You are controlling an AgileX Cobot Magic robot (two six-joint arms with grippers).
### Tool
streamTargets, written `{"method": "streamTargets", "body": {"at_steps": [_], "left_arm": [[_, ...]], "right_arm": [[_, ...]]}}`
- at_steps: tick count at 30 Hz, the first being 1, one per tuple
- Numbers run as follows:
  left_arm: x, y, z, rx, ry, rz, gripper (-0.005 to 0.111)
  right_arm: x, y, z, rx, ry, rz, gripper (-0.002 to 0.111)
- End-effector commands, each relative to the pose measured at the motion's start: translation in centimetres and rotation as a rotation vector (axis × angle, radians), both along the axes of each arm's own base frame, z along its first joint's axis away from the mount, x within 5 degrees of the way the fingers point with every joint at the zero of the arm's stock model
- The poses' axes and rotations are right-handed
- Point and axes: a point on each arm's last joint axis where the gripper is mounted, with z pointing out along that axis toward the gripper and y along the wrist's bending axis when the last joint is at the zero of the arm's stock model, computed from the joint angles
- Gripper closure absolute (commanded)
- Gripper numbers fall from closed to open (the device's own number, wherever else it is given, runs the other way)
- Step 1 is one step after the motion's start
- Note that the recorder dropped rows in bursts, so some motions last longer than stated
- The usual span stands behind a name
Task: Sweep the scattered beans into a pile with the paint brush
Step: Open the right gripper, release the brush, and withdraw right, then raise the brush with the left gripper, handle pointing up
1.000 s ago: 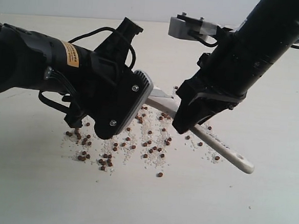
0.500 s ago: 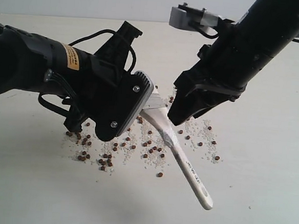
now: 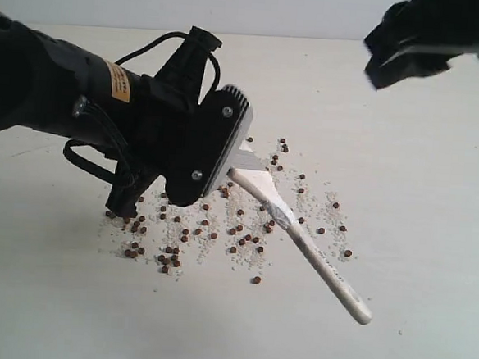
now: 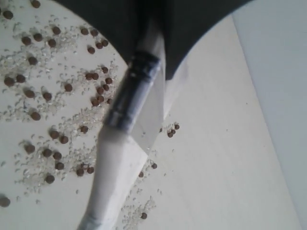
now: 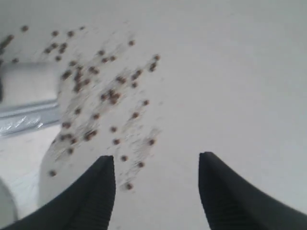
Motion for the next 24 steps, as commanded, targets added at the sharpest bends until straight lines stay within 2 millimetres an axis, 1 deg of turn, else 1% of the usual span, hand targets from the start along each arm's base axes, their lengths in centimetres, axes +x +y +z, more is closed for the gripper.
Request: {"method": "streamTargets", "body": {"at_steps": [1,4,6,7,9,11,12,17,18,19,21,23,24], "left_arm": [[0.4,-0.1,0.9,-0.055,0.086,0.105,0.107],[1.0,0.3,1.3,-0.093,0.152,0.206,0.107],[1.5,0.9,1.4,-0.113,0.185,0.27,0.107],[1.7,1.2,1.4,-0.119,0.192,0.289,0.107],[2.0,1.7,1.6,-0.142,0.219,0.343,0.107],[2.4,2.2,1.6,-0.157,0.244,0.393,0.107],[2.5,2.5,1.7,-0.165,0.259,0.417,0.107],[3.0,4.0,2.0,-0.22,0.365,0.532,0.107],[3.2,4.6,2.2,-0.254,0.408,0.577,0.107],[3.3,4.8,2.3,-0.276,0.435,0.602,0.107],[3.6,5.4,2.5,-0.319,0.475,0.646,0.107],[3.8,6.0,2.8,-0.361,0.516,0.688,0.107],[3.9,6.2,2.9,-0.376,0.526,0.703,0.107]], "right_arm": [[-1.8,-3.0,4.7,-0.005,-0.298,-0.168,0.057],[-4.0,-4.7,7.4,0.043,-0.452,-0.241,0.058],[-5.3,-5.6,8.7,0.069,-0.522,-0.266,0.061],[-5.9,-6.0,9.2,0.08,-0.554,-0.272,0.062],[-6.9,-6.5,9.5,0.091,-0.591,-0.272,0.065],[-7.6,-6.9,9.5,0.096,-0.603,-0.273,0.066],[-7.7,-7.0,9.2,0.084,-0.59,-0.274,0.066],[-7.6,-7.5,6.5,-0.066,-0.513,-0.262,0.069],[-7.4,-7.9,6.1,-0.092,-0.52,-0.314,0.071],[-7.3,-8.1,5.9,-0.079,-0.526,-0.35,0.073],[-7.6,-8.1,6.1,-0.05,-0.57,-0.35,0.076],[-8.1,-8.0,6.4,0.015,-0.632,-0.328,0.084],[-8.4,-8.0,6.6,0.046,-0.661,-0.315,0.09]]}}
